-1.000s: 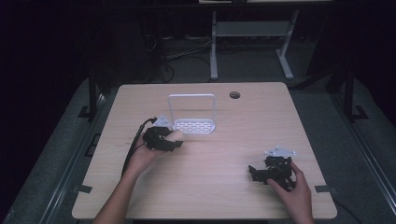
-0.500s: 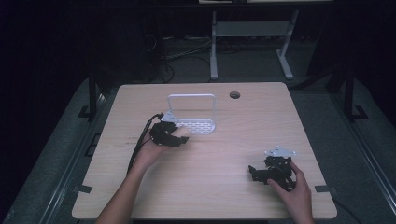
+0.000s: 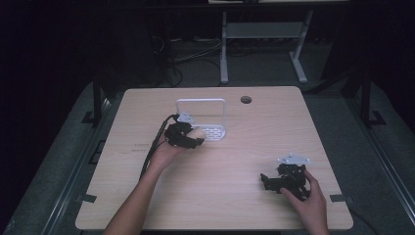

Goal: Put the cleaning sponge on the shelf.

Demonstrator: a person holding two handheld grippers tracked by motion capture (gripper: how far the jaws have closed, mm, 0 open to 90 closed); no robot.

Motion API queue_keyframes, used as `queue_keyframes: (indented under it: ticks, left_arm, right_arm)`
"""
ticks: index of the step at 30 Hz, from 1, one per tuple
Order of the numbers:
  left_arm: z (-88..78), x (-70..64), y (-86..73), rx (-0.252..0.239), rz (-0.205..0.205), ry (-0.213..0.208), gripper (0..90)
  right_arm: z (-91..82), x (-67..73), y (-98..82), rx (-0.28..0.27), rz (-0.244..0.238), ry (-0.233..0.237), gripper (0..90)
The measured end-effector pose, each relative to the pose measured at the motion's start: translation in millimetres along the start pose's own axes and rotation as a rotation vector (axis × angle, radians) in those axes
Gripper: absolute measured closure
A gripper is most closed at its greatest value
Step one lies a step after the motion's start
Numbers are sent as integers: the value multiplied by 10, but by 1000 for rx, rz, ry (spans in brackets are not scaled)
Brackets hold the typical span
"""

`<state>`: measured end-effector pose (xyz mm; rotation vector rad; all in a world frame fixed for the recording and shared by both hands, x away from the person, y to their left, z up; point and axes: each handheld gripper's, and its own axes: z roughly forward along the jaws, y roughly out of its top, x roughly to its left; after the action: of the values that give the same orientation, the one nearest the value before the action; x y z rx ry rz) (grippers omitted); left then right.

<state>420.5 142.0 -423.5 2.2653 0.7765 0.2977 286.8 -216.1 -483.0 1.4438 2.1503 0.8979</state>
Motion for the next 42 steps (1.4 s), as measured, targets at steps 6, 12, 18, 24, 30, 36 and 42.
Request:
queue_keyframes:
  ticks: [6, 12, 18, 24, 30, 36, 42]
  left_arm:
    - [75, 14, 49, 9, -6, 7, 411]
    - [161, 20, 139, -1, -11, 15, 411]
    - [264, 0, 189, 8, -12, 18, 411]
    - [378, -6, 245, 12, -11, 23, 411]
    - [495, -13, 270, 30, -14, 28, 411]
    - [602, -32, 281, 52, -17, 45, 410]
    - [663, -38, 297, 83, 12, 48, 408]
  right_arm:
    - [0, 0, 0, 0, 0, 0, 5]
    - [0, 0, 0, 0, 0, 0, 5]
    - [0, 0, 0, 0, 0, 0, 5]
    - [0, 0, 0, 0, 0, 0, 5]
    - [0, 0, 0, 0, 0, 0, 5]
    - [0, 0, 0, 0, 0, 0, 5]
    - [0, 0, 0, 0, 0, 0, 5]
